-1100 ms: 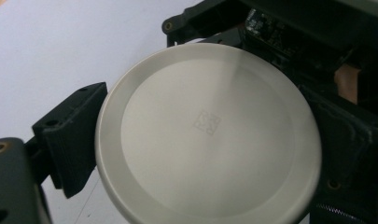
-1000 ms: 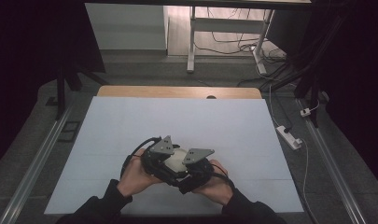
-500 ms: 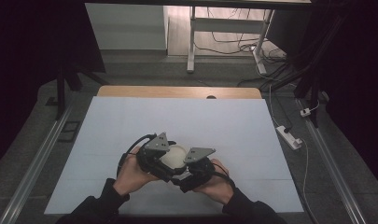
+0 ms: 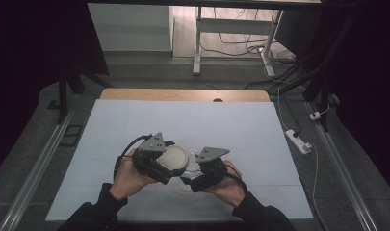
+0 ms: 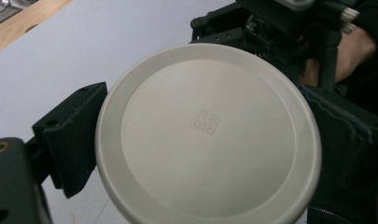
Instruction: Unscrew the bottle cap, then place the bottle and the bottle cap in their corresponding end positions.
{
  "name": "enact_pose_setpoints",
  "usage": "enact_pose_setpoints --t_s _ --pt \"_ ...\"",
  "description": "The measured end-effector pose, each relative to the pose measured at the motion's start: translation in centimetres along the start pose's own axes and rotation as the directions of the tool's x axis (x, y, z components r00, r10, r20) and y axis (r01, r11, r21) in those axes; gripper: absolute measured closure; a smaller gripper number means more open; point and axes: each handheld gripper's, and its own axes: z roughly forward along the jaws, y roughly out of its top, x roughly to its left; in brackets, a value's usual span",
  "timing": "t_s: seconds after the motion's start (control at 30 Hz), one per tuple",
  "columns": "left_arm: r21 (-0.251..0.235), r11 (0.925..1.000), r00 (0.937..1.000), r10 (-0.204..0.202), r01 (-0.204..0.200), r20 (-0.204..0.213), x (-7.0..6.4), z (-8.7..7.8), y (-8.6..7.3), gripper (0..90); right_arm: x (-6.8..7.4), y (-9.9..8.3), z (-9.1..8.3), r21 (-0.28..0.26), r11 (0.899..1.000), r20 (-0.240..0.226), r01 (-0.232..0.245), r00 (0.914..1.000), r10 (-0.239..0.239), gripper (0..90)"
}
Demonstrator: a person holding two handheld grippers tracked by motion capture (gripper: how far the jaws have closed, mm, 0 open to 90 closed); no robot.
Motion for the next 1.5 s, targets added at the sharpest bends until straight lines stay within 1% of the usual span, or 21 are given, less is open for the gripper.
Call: enact_pose_setpoints --t_s 0.1,0.23,0.43,0.67,0.77,0.97,1.1,1.5 --pt "-0.008 1.0 0.9998 -0.003 0.003 0.021 0.0 -0.1 -0.2 7.8 -0.2 0.0 -0.1 -0.002 1.0 0.007 -0.001 1.0 0.001 6.3" --pt "-0.014 0.9999 0.9991 0.006 -0.005 0.042 -0.2 -0.2 -0.2 7.8 -0.6 0.0 -0.3 -0.009 1.0 0.018 -0.013 0.9997 0.013 6.3" --pt "-0.008 0.9996 0.9982 0.026 -0.026 0.053 -0.6 -0.1 -0.4 7.8 -1.2 -0.1 -0.5 -0.015 1.0 0.038 -0.024 0.999 0.024 6.3" --pt "-0.005 0.9997 0.9976 0.023 -0.023 0.065 -0.9 0.2 -0.8 7.8 -2.0 0.0 -0.8 -0.025 0.999 0.064 -0.028 0.9975 0.03 6.4" --pt "-0.007 0.9998 0.9973 0.019 -0.018 0.071 -1.1 0.3 -1.0 7.8 -2.3 0.1 -0.9 -0.03 0.999 0.072 -0.04 0.9965 0.042 6.3" --pt "0.0 0.9995 0.9964 0.031 -0.031 0.079 -1.4 0.3 -1.2 7.8 -3.2 0.5 -0.5 -0.03 0.998 0.086 -0.05 0.9949 0.053 6.4" --pt "-0.006 0.9995 0.9958 0.03 -0.03 0.086 -1.6 0.4 -1.3 7.8 -3.7 0.6 -0.2 -0.028 0.998 0.094 -0.056 0.9939 0.058 6.4" --pt "0.007 0.9991 0.9945 0.04 -0.041 0.097 -1.8 1.0 -1.7 7.8 -5.1 1.3 0.8 -0.028 0.997 0.107 -0.076 0.9912 0.078 6.3"
